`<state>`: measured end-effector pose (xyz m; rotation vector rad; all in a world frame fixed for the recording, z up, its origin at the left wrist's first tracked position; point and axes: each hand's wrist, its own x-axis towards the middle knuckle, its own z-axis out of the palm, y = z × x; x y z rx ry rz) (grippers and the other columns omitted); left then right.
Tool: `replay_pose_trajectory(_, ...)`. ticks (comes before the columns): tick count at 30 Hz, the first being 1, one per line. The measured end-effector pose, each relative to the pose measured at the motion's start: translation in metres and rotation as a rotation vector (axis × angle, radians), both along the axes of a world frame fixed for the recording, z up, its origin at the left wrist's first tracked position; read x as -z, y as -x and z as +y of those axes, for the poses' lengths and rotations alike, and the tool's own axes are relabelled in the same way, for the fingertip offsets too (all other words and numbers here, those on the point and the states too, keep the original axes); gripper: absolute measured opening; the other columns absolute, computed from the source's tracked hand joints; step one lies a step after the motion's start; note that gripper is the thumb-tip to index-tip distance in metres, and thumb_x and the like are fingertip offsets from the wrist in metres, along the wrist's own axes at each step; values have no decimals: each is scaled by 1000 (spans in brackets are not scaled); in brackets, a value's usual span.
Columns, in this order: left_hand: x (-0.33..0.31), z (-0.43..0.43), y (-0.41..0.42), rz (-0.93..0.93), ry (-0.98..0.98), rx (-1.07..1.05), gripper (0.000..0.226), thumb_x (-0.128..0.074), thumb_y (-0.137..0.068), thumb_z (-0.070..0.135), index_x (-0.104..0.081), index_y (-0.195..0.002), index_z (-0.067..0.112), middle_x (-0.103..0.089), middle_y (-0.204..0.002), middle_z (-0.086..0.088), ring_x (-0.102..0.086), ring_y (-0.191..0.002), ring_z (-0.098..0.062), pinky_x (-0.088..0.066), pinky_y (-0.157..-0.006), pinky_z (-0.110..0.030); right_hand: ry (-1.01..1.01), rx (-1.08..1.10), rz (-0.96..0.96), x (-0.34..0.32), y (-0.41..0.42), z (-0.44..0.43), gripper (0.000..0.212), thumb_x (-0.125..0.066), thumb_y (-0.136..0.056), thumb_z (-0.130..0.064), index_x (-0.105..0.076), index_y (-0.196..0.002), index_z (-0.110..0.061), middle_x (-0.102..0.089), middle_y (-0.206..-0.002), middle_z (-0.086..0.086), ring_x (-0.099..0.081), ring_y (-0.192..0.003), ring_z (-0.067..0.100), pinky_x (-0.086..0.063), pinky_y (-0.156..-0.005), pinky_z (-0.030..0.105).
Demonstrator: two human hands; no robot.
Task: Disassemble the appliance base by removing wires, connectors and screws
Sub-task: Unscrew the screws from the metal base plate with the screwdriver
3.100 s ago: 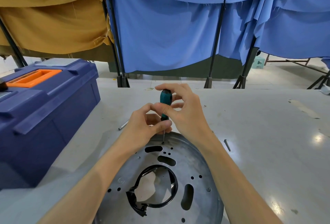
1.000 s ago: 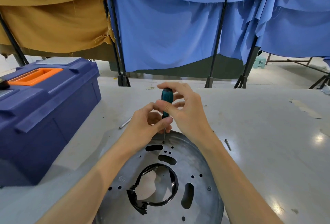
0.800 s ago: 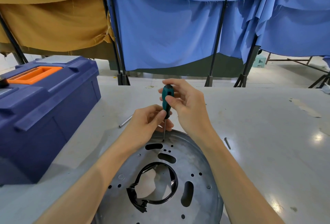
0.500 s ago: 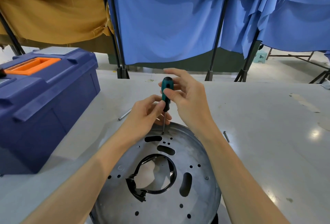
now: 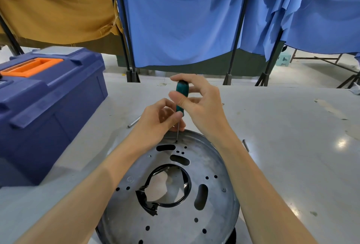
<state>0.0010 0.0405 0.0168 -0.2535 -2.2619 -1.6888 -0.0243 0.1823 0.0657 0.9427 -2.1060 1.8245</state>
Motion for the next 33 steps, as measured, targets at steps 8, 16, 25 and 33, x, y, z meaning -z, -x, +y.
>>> replay_pose_trajectory(8, 0, 0, -1, -2, -47, 19, 11, -53, -96, 13, -64, -97, 11, -74, -79, -4, -73, -79, -22, -58, -77, -31, 57, -23, -36, -2, 2, 2, 29, -62, -89, 2, -63, -113, -14, -69, -103, 4, -65, -100, 22, -55, -90, 42)
replay_pose_trajectory(16, -2, 3, -3, -6, -74, 43, 19, -48, -98, 18, -64, -105, 9, -74, -84, -11, -72, -82, -24, -58, -78, -32, 42, 32, -13, -2, 4, 2, 38, -67, -86, -2, -63, -120, -19, -67, -104, 5, -64, -96, 17, -56, -83, 30)
replay_pose_trajectory(25, -2, 2, -2, 18, -36, 19, 18, -51, -98, 17, -62, -110, 9, -72, -81, -7, -71, -82, -21, -59, -75, -33, -21, 51, 28, 0, 4, 1, 36, -71, -85, -11, -65, -118, -24, -61, -103, -2, -59, -91, 9, -53, -74, 16)
replay_pose_trajectory(33, -3, 2, -2, 22, 3, 0, 22, -59, -94, 18, -58, -111, 5, -71, -82, -10, -71, -80, -23, -59, -76, -37, -37, 32, 26, 1, 1, -1, 27, -72, -85, -20, -67, -112, -22, -60, -108, 0, -58, -95, 10, -51, -75, 14)
